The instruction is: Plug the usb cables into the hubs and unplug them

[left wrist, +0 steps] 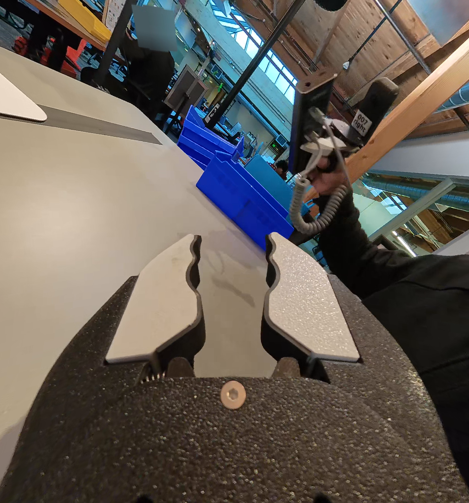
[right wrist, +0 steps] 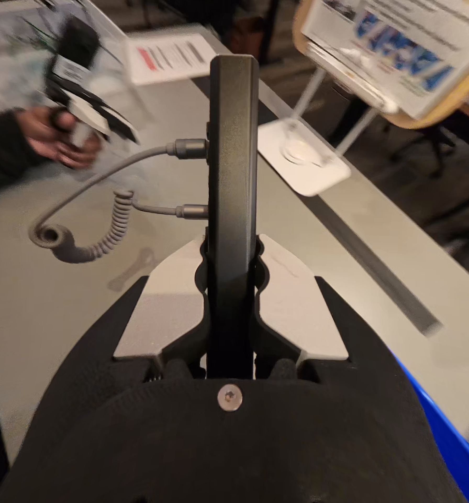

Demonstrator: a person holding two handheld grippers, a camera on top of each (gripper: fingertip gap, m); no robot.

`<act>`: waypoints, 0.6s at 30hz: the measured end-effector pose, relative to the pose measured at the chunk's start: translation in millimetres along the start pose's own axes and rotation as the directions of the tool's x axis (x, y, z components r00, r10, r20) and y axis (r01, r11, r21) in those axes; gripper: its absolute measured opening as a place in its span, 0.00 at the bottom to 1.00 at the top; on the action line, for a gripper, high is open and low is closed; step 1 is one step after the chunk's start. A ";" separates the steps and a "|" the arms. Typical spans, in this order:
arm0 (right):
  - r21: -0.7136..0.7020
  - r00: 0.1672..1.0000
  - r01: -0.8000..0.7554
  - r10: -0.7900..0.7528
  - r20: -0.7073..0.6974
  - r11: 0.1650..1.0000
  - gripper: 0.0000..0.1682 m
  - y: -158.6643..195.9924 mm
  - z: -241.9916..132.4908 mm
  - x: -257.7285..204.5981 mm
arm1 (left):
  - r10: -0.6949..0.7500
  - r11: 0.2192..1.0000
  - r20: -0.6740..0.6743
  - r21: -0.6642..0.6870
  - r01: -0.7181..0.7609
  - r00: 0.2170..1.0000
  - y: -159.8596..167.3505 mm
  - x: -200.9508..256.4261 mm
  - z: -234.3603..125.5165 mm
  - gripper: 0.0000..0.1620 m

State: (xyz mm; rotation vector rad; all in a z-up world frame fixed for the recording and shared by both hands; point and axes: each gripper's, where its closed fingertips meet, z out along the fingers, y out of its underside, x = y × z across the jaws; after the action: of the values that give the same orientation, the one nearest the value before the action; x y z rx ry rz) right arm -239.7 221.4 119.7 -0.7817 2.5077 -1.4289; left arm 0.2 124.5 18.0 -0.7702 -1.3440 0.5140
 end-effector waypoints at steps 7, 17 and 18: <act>-0.183 0.960 0.007 -0.058 -0.273 0.983 0.17 70.5 -122.4 142.4 | 0.012 1.000 0.010 -0.013 -0.012 1.000 5.8 -0.9 5.9 0.27; -0.369 0.845 0.030 -0.221 -0.487 0.929 0.17 142.4 -157.7 215.6 | 0.013 1.000 0.059 -0.023 -0.012 0.998 16.7 -18.0 10.4 0.26; -0.412 0.853 0.051 -0.254 -0.455 0.910 0.18 154.3 -146.6 211.6 | 0.015 1.000 0.063 -0.026 -0.013 0.998 18.1 -19.6 10.6 0.26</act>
State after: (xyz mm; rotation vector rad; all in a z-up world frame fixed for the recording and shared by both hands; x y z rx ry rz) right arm -531.2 288.2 94.8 -0.7628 3.2734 -1.3320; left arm -11.9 124.3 -8.1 -0.7905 -1.4067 0.5367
